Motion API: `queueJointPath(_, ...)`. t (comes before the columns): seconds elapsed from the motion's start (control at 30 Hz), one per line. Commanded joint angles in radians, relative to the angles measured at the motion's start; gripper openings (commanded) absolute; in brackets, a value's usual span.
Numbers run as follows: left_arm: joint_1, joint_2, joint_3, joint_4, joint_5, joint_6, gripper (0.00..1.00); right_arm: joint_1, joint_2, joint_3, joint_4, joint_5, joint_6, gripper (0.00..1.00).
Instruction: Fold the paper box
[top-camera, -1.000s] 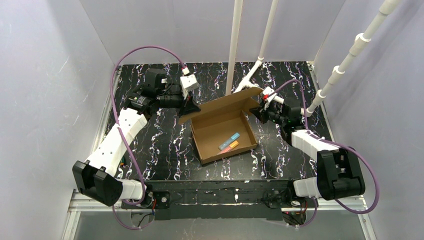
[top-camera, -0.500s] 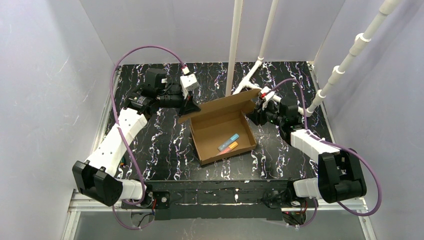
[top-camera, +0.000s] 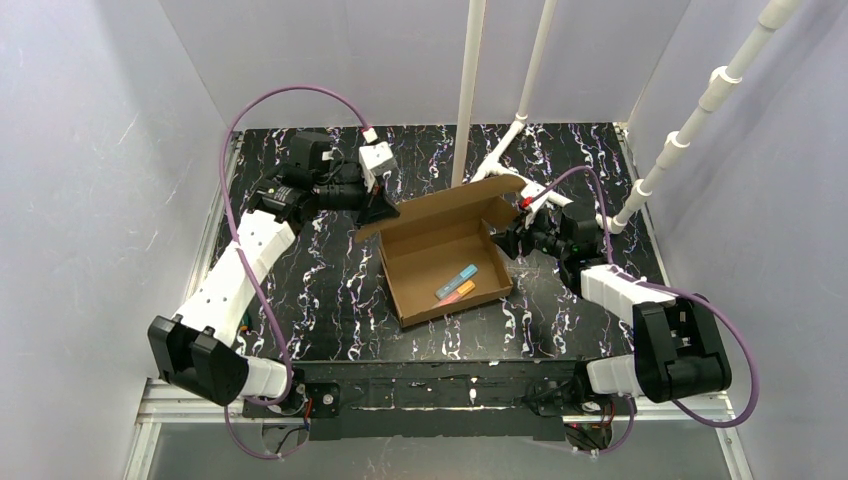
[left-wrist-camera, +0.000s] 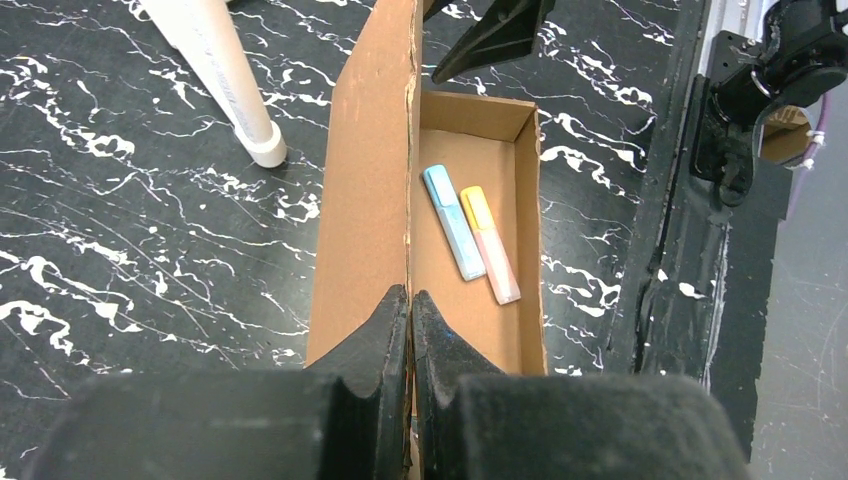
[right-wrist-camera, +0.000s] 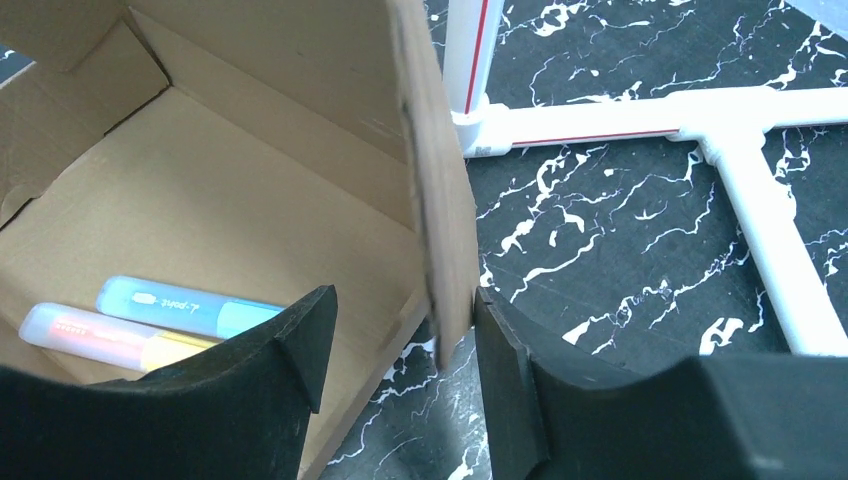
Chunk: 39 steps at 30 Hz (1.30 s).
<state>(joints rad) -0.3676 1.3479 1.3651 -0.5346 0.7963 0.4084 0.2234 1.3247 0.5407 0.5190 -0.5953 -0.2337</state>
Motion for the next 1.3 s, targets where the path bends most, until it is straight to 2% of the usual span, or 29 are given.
queueJointPath(0.0,0.021,0.016,0.043,-0.030,-0.014,0.003,0.00,-0.005,0.020,0.001,0.113,-0.024,0.008,0.62)
queueJointPath(0.27,0.038,0.045,0.064,-0.029,-0.002,-0.028,0.00,-0.006,0.091,0.029,0.156,-0.016,0.011,0.59)
queueJointPath(0.47,0.046,0.067,0.083,-0.039,0.007,-0.043,0.00,-0.006,0.140,0.049,0.203,-0.026,0.006,0.53)
queueJointPath(0.53,0.048,0.069,0.085,-0.040,0.008,-0.044,0.00,-0.006,0.147,0.054,0.221,-0.028,0.009,0.48)
queueJointPath(0.77,0.050,0.072,0.085,-0.042,0.006,-0.045,0.00,-0.006,0.142,0.066,0.220,-0.049,0.009,0.19)
queueJointPath(0.9,0.051,0.079,0.085,-0.041,0.010,-0.048,0.00,-0.006,0.131,0.067,0.212,-0.051,0.022,0.06)
queueJointPath(1.0,0.050,0.078,0.086,-0.041,0.012,-0.048,0.00,-0.003,0.130,0.077,0.207,-0.051,0.049,0.02)
queueJointPath(1.27,0.051,0.075,0.077,-0.039,0.013,-0.051,0.00,0.018,0.116,0.117,0.160,-0.026,0.147,0.01)
